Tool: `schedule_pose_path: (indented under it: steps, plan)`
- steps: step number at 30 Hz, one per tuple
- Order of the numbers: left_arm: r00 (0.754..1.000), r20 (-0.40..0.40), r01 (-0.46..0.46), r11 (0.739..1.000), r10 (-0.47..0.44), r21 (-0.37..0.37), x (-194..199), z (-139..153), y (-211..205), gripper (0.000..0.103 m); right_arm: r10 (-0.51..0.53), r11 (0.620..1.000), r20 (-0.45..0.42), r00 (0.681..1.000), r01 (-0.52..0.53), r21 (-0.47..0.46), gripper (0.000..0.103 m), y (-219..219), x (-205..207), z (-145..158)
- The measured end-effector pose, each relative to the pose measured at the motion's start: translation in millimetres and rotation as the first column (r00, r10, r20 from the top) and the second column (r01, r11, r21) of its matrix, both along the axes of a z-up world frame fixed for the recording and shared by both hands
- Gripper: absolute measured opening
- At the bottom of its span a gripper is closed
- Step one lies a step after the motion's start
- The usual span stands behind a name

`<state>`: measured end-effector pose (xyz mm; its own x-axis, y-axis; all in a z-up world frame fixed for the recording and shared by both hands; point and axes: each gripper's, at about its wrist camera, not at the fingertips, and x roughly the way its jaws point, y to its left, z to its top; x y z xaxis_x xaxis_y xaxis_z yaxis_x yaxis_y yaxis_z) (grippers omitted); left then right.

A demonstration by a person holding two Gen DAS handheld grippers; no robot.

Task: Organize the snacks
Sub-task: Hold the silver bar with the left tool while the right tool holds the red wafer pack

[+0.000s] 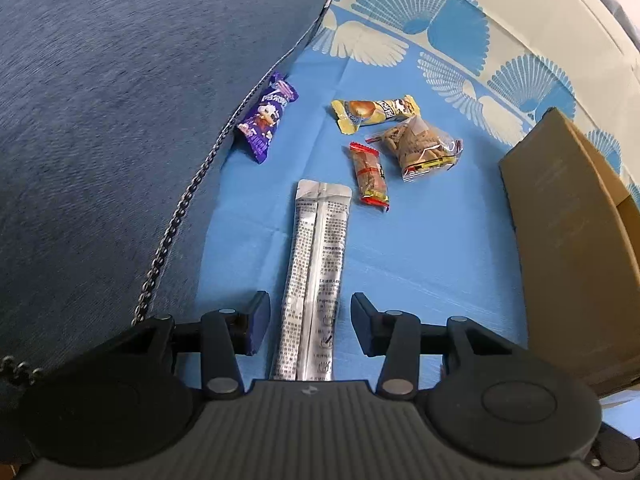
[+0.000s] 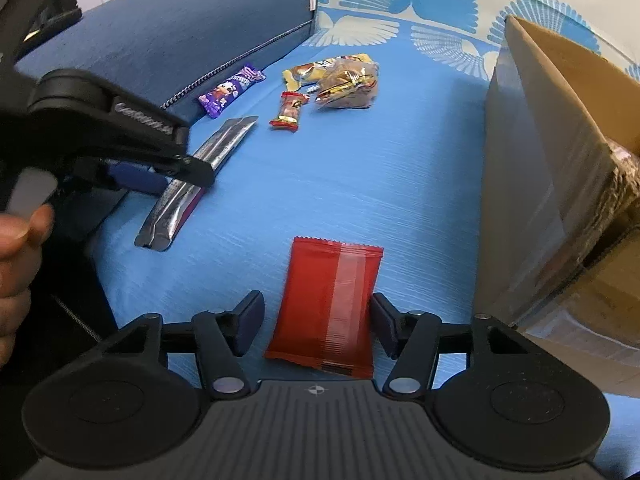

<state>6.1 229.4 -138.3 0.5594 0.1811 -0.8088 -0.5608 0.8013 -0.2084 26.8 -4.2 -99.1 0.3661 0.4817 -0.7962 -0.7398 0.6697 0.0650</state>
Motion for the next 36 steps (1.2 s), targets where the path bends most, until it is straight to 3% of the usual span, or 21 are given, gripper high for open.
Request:
schedule_pose_path:
  steps: [7,10,16,19,26,32,36]
  plan:
    - [0.999,-0.027,0.025,0.997,-0.023,0.077,8,-2,-9,0.049,-0.012,1.000,0.016,1.000,0.012,-0.005,0.059,-1,1,0]
    - [0.999,-0.039,0.032,0.994,-0.028,0.102,10,-2,-12,0.049,-0.015,1.000,0.032,0.999,0.016,-0.009,0.049,-2,0,1]
    - [0.999,-0.040,0.036,0.990,-0.031,0.135,9,0,-15,0.027,-0.048,0.999,0.085,0.995,0.046,0.019,0.044,-7,3,10]
    - [0.997,-0.039,0.077,0.990,-0.073,0.118,8,7,-16,0.026,-0.065,0.997,0.089,0.994,0.061,0.046,0.044,-10,6,16]
    - [0.975,-0.033,0.217,0.975,-0.219,-0.036,-3,7,-12,0.027,-0.084,0.994,0.070,0.994,0.079,0.078,0.044,-10,10,20]
    - [0.982,-0.007,0.188,0.982,-0.188,-0.036,-5,2,-19,0.028,-0.076,0.995,0.059,0.995,0.072,0.074,0.045,-4,12,16]
    - [0.980,-0.041,0.195,0.981,-0.194,0.021,2,1,-27,0.031,-0.077,0.996,0.048,0.996,0.075,0.053,0.045,-1,13,10]
